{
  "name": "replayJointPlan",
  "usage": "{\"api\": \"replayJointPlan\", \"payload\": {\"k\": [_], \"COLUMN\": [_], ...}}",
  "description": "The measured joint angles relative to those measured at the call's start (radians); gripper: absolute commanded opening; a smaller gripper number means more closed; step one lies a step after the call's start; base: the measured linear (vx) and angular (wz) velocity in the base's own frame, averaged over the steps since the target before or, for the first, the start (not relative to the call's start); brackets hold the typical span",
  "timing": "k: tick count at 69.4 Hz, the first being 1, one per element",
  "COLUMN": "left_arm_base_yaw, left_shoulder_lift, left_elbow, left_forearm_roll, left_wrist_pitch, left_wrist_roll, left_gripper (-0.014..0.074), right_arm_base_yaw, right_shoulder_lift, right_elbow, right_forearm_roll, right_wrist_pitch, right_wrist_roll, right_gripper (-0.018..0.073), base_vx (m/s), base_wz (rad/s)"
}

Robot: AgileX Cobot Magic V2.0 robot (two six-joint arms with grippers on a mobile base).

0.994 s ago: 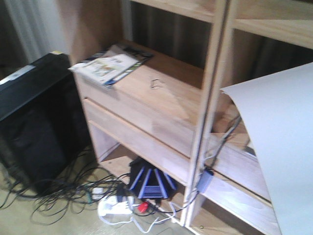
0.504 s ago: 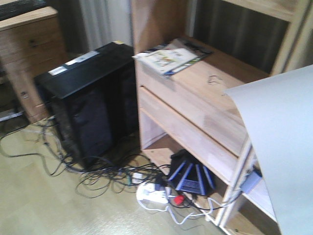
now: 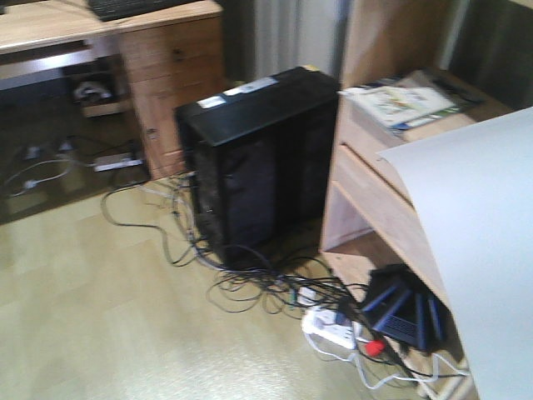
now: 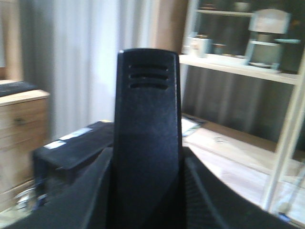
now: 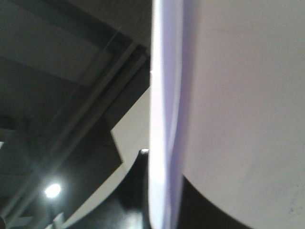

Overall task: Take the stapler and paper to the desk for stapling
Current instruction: 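Drive the base away from the shelf toward the wooden desk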

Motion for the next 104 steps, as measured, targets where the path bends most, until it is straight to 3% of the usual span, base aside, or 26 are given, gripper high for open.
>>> {"api": "replayJointPlan", "payload": {"k": [104], "left_arm_base_yaw": [0.0], "left_shoulder_lift": [0.0], "left_elbow": [0.0], "left_forearm_roll": [0.0], "left_wrist_pitch": [0.0], "left_wrist_roll": [0.0], "left_gripper": [-0.0006], "right_arm_base_yaw": [0.0], "right_shoulder_lift": [0.0], "right_elbow": [0.0], "right_forearm_roll": [0.0], "right_wrist_pitch": [0.0], "right_wrist_roll": [0.0], "right_gripper": [-0.0008], "base_vx": [0.08], "base_wz": [0.36]}}
